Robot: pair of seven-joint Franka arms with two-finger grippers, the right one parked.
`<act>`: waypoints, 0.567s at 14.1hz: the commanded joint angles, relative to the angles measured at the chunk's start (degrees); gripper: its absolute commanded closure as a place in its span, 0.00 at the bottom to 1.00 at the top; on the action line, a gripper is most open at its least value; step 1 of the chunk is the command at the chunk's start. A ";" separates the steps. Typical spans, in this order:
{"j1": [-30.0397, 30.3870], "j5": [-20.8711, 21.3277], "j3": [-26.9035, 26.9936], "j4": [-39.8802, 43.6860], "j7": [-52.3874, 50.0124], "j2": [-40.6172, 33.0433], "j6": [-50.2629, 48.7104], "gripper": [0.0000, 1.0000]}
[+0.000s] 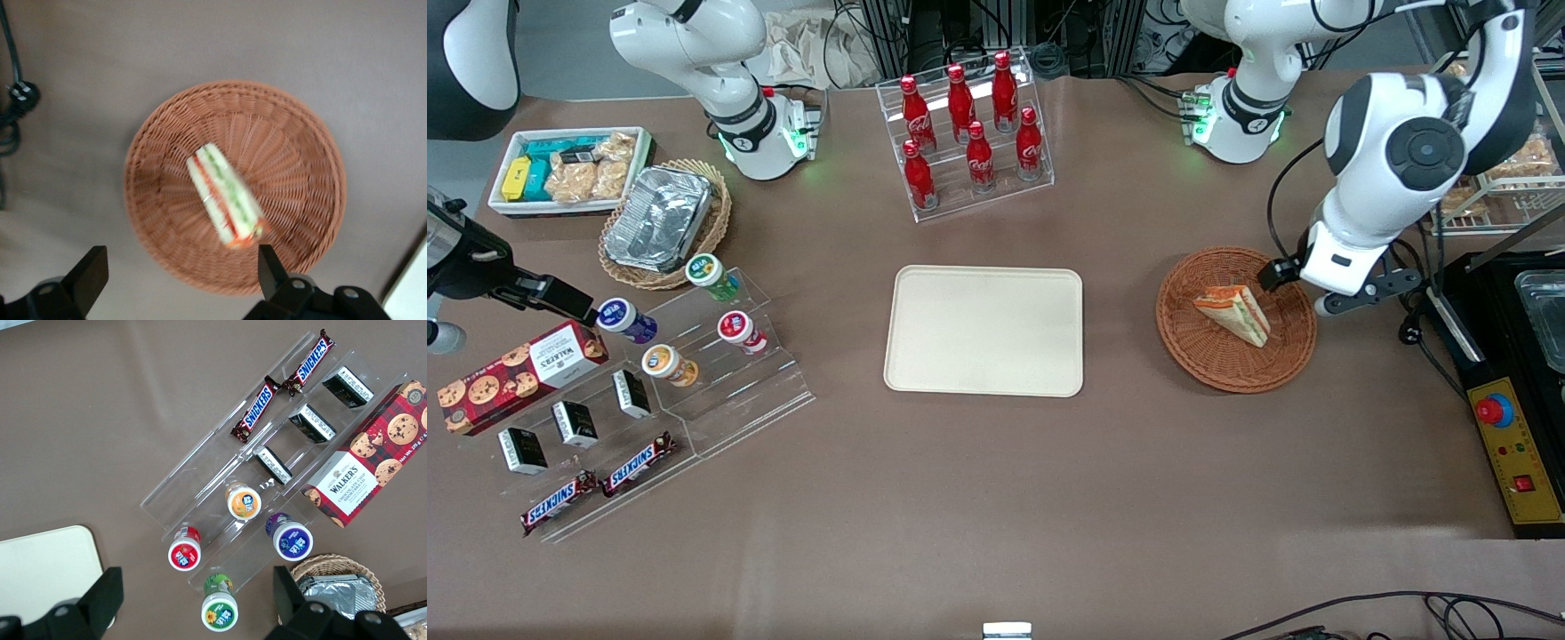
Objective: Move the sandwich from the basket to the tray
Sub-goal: 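Move the left gripper over the wrapped sandwich in the wicker basket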
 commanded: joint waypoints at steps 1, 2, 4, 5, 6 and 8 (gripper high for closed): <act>0.11 -0.04 -1.84 -6.89 -10.61 1.34 10.85 0.00; 0.11 0.05 -1.93 -7.16 -12.82 2.66 12.54 0.01; 0.11 0.14 -2.02 -7.17 -15.47 4.34 13.00 0.01; 0.11 0.14 -2.02 -7.25 -16.26 4.87 13.35 0.00; 0.11 0.05 -2.02 -7.60 -17.31 5.65 14.13 0.00; 0.11 0.14 -2.02 -7.96 -19.77 7.24 16.76 0.00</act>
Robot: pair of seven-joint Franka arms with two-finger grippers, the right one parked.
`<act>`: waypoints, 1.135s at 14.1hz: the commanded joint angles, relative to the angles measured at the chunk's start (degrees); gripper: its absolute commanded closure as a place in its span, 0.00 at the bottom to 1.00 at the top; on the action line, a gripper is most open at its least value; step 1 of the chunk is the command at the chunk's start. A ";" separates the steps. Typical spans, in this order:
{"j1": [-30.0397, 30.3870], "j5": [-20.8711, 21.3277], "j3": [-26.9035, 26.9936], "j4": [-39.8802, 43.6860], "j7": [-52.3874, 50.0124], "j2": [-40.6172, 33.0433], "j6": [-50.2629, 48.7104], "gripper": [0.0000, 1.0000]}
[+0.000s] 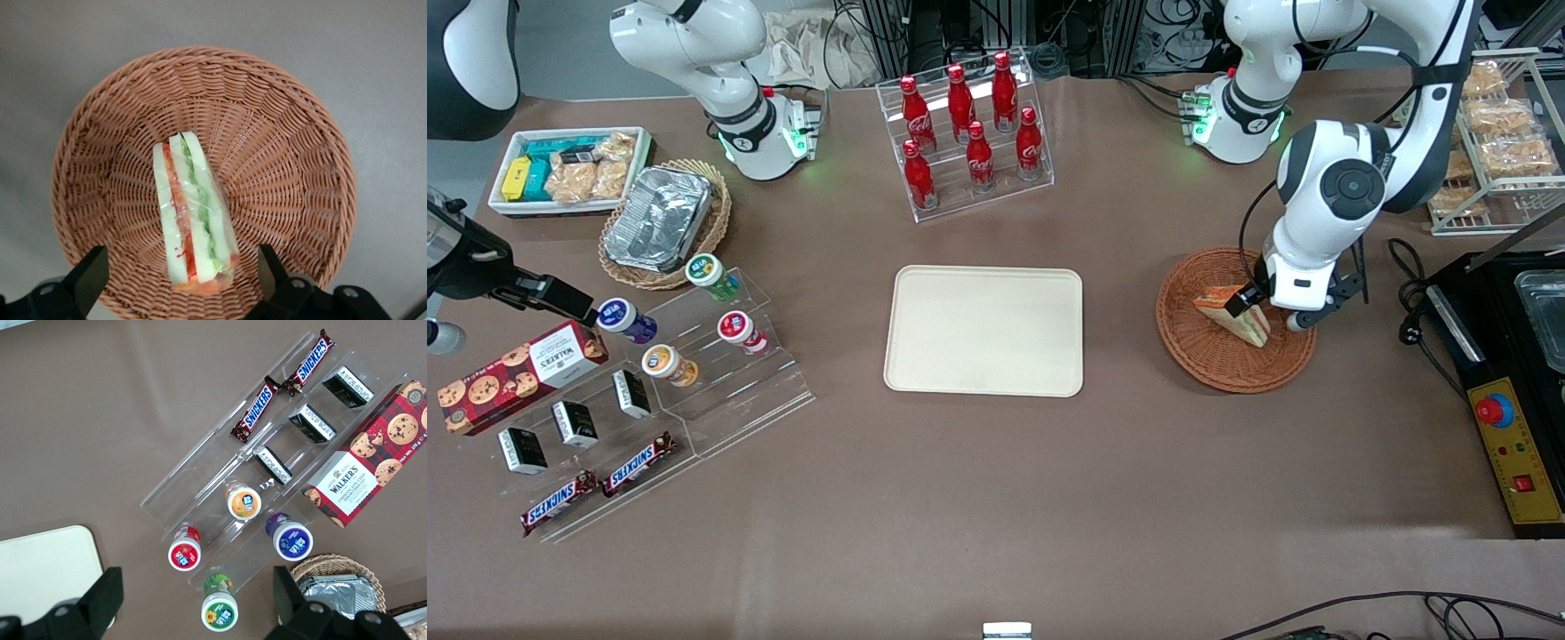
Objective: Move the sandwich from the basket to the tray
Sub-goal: 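Lower the left gripper and close it on the wrapped sandwich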
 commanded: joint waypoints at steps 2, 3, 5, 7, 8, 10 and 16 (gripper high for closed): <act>0.03 0.23 -0.23 -0.37 -5.66 2.43 4.30 0.00; 0.03 0.32 -0.23 -0.37 -6.80 2.79 5.18 0.01; 0.03 0.58 -0.23 -0.72 -7.96 3.67 6.85 0.01; 0.03 0.58 -0.23 -2.38 -7.96 3.50 7.64 0.01; 0.03 0.67 -0.23 -3.70 -7.96 3.58 9.13 0.01; 0.03 0.84 -0.23 -7.56 -7.78 3.41 13.69 0.01; 0.11 0.76 -0.23 -6.35 -7.61 3.23 12.32 0.98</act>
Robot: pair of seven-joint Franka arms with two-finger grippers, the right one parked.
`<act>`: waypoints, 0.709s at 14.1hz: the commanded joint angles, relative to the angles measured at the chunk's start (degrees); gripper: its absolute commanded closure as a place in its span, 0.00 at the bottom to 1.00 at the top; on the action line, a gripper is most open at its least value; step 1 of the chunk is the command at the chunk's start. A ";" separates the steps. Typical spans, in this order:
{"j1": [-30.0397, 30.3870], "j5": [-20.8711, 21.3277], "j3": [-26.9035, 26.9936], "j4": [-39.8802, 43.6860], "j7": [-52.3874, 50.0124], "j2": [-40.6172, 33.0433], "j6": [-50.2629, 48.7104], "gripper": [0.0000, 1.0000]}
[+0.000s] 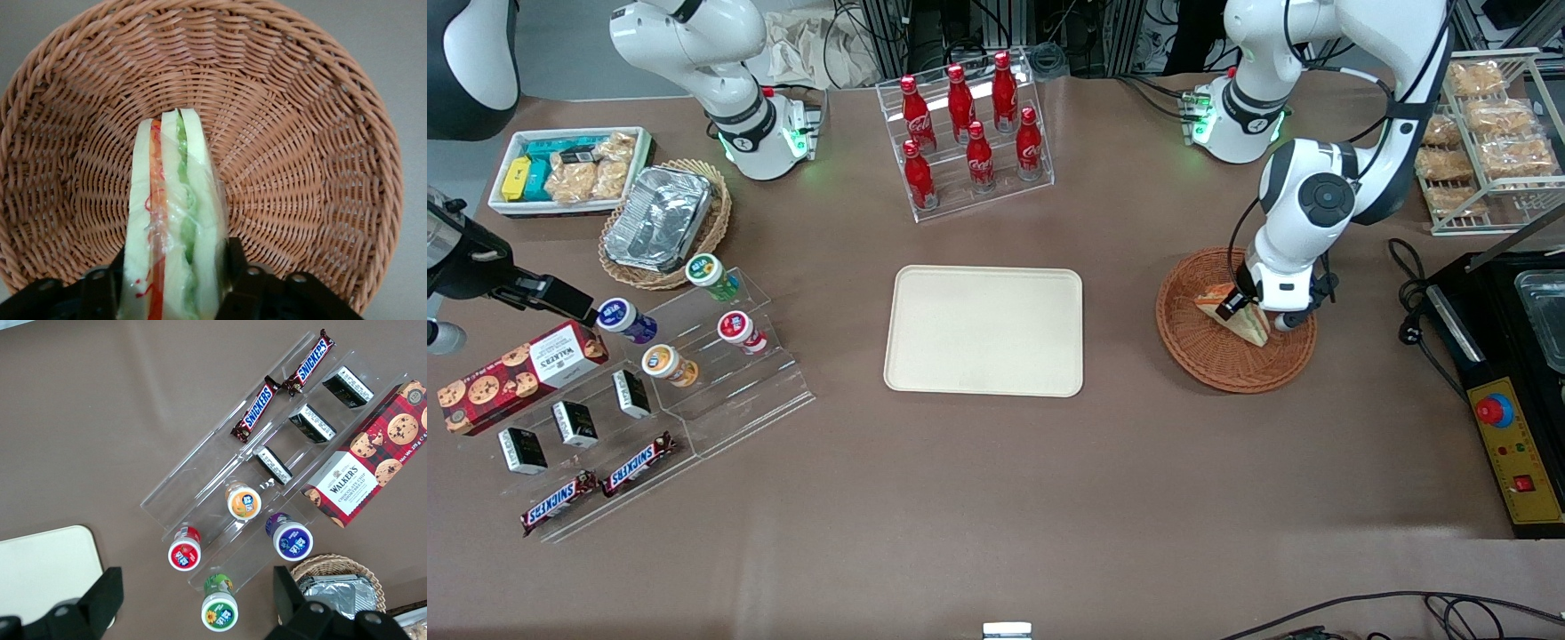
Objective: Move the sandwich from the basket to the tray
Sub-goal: 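Lower the left gripper and close it on the wrapped sandwich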
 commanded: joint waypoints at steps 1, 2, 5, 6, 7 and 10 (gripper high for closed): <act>0.11 0.71 -0.24 1.91 -1.14 -0.71 -3.03 1.00; 0.11 0.71 -0.24 3.75 -1.14 -0.71 -6.27 1.00; 0.11 0.71 -0.50 10.51 -1.14 -0.71 -17.95 1.00; 0.11 0.71 -0.93 13.23 -1.06 -0.62 -21.91 1.00; 0.11 0.71 -0.94 15.44 -0.80 -0.62 -25.52 1.00; 0.20 0.71 -1.03 20.89 -0.27 -0.79 -31.96 1.00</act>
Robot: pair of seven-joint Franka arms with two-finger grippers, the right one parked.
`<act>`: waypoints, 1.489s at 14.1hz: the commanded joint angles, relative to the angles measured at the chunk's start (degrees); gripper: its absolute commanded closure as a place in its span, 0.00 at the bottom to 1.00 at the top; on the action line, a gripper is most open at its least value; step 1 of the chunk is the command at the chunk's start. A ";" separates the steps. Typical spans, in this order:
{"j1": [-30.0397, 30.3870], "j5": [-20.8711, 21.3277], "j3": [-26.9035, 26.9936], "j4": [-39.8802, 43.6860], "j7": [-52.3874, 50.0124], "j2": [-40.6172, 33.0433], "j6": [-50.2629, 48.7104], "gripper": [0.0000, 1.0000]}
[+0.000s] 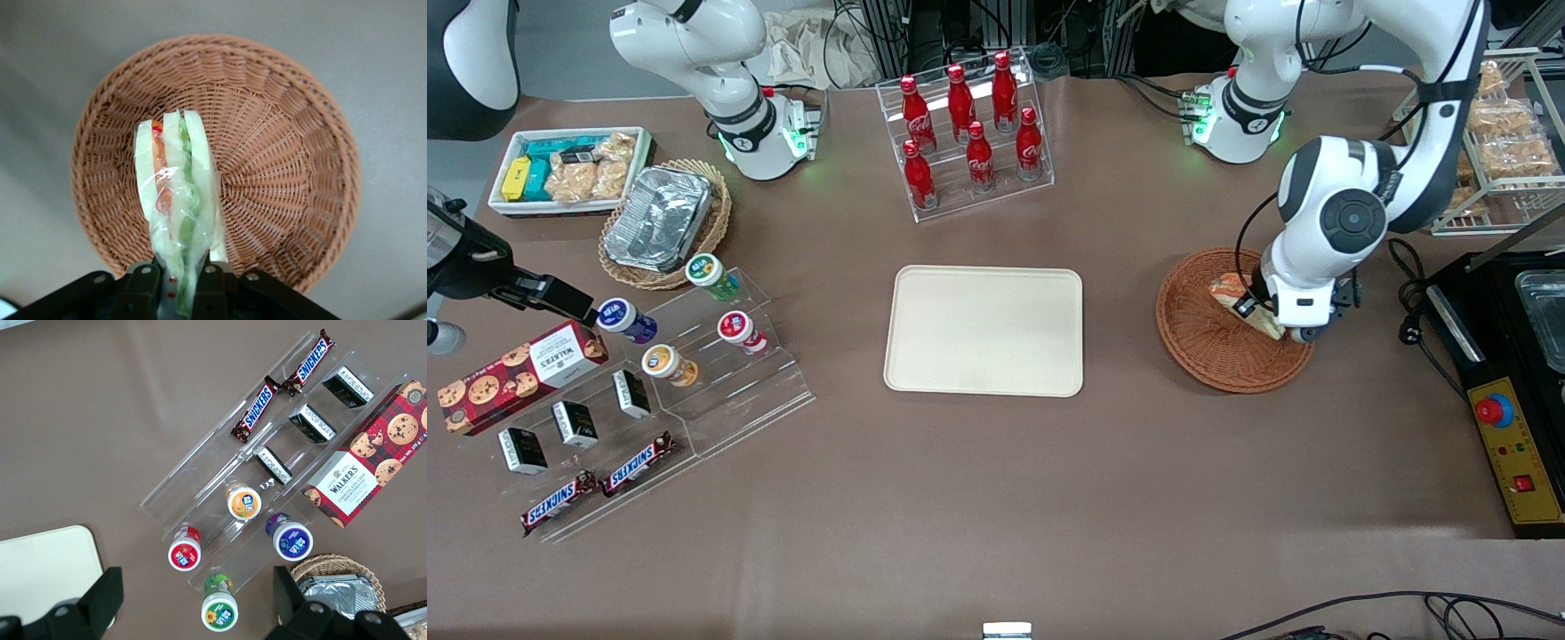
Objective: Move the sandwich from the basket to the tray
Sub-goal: 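Lower the left gripper and close it on the wrapped sandwich, then lift the sandwich and carry it with the left gripper toward the tray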
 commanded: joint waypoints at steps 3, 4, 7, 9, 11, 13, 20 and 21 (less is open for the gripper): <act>0.12 0.57 -0.71 7.31 0.08 -1.02 -7.60 1.00; 0.20 0.57 -1.59 8.19 1.47 -1.19 -8.31 1.00; 0.20 0.48 -2.21 11.09 6.47 -1.28 -10.94 1.00; 0.12 0.66 -3.26 12.42 11.66 -1.46 -12.18 1.00; 0.12 3.36 -5.45 12.51 12.39 -2.42 -12.18 1.00; 0.29 3.03 -6.08 14.52 12.04 -2.78 -12.18 1.00; 0.12 3.82 -12.67 16.82 13.52 -1.81 -11.40 1.00; 0.12 3.74 -13.98 16.99 15.70 -0.51 -11.31 1.00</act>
